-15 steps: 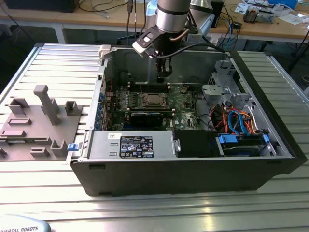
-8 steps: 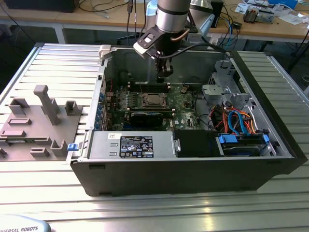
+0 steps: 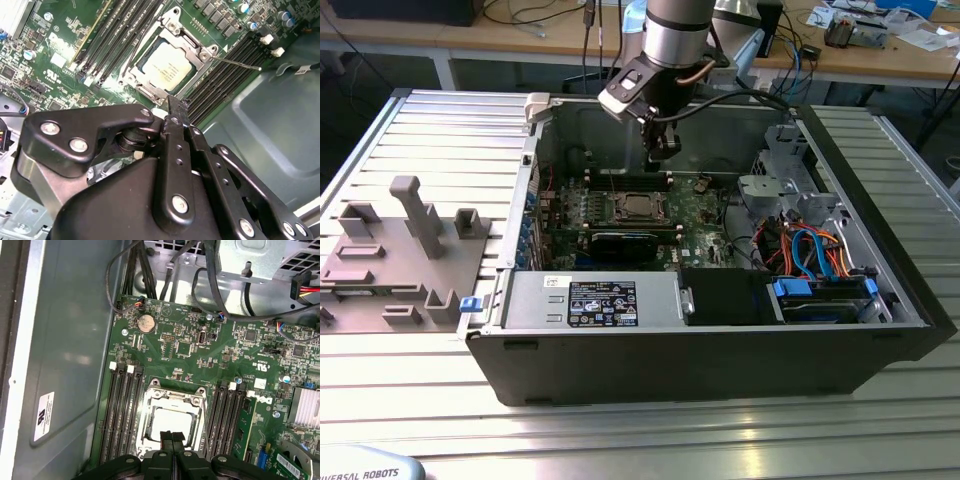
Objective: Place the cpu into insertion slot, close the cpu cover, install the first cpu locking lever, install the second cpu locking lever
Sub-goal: 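Install the first cpu locking lever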
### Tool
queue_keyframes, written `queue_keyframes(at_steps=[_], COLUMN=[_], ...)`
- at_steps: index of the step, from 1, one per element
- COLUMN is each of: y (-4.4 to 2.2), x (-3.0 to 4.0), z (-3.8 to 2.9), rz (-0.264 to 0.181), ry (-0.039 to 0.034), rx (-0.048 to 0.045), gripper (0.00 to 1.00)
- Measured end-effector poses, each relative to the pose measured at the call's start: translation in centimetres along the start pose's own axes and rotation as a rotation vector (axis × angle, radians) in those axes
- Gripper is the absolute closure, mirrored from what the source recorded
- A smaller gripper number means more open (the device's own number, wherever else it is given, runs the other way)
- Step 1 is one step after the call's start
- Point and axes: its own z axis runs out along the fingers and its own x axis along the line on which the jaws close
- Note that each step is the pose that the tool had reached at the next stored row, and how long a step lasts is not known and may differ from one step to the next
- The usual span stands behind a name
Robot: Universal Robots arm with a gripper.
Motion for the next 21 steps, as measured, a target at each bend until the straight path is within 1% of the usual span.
queue_keyframes(at_steps=[12, 21], y=[0.0, 0.0], x=[0.0, 0.0], z=[0.0, 0.0], rz=[-0.071, -0.097], ry=[-0.0069, -0.0081], rx=[0.0026, 0.0032], gripper=[0.89, 0.89])
